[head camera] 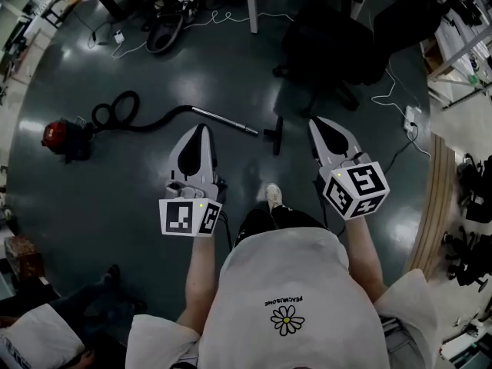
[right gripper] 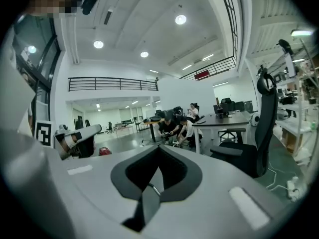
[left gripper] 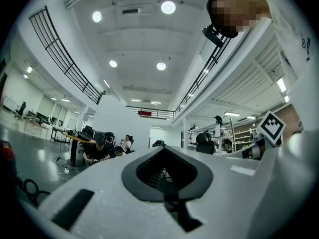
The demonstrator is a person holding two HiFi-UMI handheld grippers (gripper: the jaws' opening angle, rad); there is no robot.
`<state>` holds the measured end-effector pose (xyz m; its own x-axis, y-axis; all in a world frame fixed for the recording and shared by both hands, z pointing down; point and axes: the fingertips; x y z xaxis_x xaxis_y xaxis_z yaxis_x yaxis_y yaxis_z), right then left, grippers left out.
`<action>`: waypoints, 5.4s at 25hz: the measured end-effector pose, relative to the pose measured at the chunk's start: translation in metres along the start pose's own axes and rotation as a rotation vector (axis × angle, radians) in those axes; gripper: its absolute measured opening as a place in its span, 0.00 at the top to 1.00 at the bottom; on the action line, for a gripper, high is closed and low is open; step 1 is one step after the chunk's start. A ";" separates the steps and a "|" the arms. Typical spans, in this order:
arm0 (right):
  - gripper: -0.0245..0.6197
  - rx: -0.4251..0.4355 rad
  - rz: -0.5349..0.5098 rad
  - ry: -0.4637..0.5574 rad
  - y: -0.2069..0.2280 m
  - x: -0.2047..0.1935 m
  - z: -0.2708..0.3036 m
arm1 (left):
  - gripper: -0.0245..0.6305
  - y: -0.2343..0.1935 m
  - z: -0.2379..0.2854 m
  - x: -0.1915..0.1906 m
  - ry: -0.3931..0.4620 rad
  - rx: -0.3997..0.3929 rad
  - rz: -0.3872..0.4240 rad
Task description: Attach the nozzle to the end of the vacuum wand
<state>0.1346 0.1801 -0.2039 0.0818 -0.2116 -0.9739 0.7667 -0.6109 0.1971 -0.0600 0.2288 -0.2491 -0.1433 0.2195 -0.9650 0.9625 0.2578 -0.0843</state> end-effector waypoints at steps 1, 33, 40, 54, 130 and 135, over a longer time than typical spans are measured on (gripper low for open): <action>0.95 0.004 -0.018 -0.018 0.006 0.000 0.016 | 0.96 -0.007 0.013 -0.003 0.002 0.001 -0.004; 0.95 -0.041 0.144 -0.188 0.140 -0.185 0.300 | 0.96 -0.196 0.190 -0.323 -0.271 -0.215 0.010; 0.95 -0.050 0.099 -0.201 0.233 -0.444 0.356 | 0.96 -0.232 0.175 -0.600 -0.247 -0.199 -0.004; 0.95 0.263 -0.015 -0.257 0.273 -0.735 0.377 | 0.93 -0.226 0.107 -0.885 -0.328 -0.628 0.160; 0.95 0.036 0.133 -0.218 0.270 -0.768 0.416 | 0.96 -0.204 0.130 -0.908 -0.273 -0.482 -0.089; 0.95 -0.146 0.204 -0.011 0.298 -0.722 0.413 | 0.96 -0.217 0.140 -0.885 -0.117 -0.150 -0.302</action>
<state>0.0413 -0.1646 0.6043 0.2381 -0.3282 -0.9141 0.8190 -0.4381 0.3706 -0.1094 -0.1530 0.5886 -0.3806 0.0050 -0.9247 0.8349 0.4319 -0.3413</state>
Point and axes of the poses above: the fingertips, and each gripper's own axes: z forward along the fingers, y to its right, x out of its top, and after that the axes turned 6 degrees about y, right-handed
